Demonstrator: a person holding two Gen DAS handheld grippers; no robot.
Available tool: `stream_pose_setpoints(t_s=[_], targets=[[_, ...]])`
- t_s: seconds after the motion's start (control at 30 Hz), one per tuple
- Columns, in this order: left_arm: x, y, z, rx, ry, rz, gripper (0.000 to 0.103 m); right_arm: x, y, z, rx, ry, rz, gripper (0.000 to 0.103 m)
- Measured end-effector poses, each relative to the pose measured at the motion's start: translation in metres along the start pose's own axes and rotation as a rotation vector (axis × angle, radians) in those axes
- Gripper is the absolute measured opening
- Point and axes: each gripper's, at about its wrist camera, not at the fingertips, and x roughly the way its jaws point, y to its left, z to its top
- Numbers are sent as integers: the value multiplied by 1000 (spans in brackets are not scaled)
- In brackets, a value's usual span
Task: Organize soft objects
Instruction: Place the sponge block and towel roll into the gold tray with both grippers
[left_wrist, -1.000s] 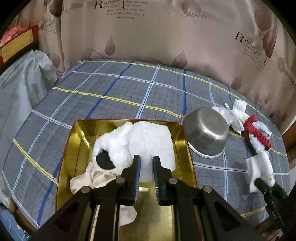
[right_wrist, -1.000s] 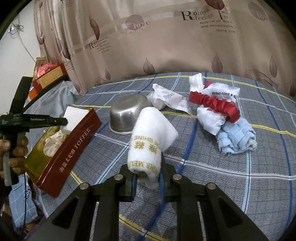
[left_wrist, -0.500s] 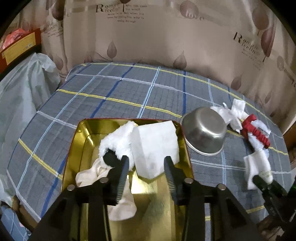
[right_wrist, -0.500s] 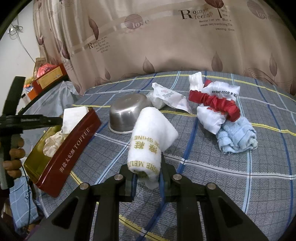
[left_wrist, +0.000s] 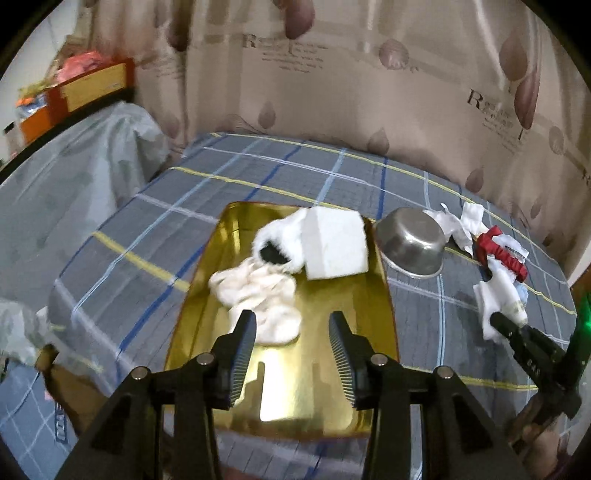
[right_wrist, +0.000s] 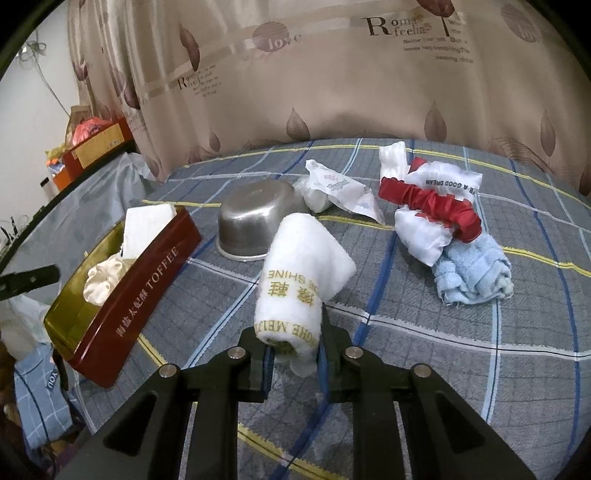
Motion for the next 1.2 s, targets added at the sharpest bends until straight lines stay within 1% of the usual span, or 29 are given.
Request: stream_pose_setpoints(t_s=[0.03, 0.1, 0.17, 0.27, 0.3, 0.37, 0.43, 0.47, 0.53, 0.63, 0.67, 0.77, 0.87, 0.93, 1.0, 1.1, 1.2], targets=[[-7, 2, -7, -11, -12, 13, 42, -2, 1, -1, 0, 4, -2, 18], [-15, 9, -17, -35, -14, 13, 42, -8, 6, -1, 0, 0, 5, 18], [-21, 20, -27, -69, -8, 11, 42, -17, 18, 3, -13, -12, 34, 18], [-29, 35, -39, -106, -19, 54, 42, -27, 55, 19, -83, -18, 135, 18], [-31, 40, -41, -112, -24, 72, 42, -28, 72, 27, -108, -4, 192, 18], [-33, 49, -46, -132, -31, 118, 42, -26, 101, 40, -153, 19, 262, 18], [-35, 58, -47, -160, -38, 141, 42, -15, 139, 53, -204, 57, 338, 18], [-36, 64, -47, -179, -42, 158, 42, -4, 158, 59, -229, 92, 359, 18], [-39, 73, -45, -204, -56, 180, 42, 17, 187, 67, -265, 147, 373, 18], [-42, 82, -46, -211, -72, 249, 42, 51, 220, 74, -310, 206, 358, 18], [-43, 84, -46, -208, -76, 252, 42, 60, 228, 75, -319, 223, 355, 18], [-48, 88, -44, -214, -96, 274, 42, 90, 246, 75, -337, 268, 297, 18], [-55, 87, -43, -208, -125, 261, 42, 112, 252, 76, -315, 305, 268, 18], [-57, 84, -41, -189, -142, 280, 42, 122, 257, 75, -300, 321, 269, 18], [-58, 81, -40, -161, -153, 283, 42, 134, 262, 76, -296, 332, 239, 18], [-57, 82, -40, -163, -145, 269, 42, 147, 261, 77, -254, 351, 218, 18], [-54, 88, -40, -188, -123, 245, 42, 155, 262, 78, -232, 364, 206, 18]])
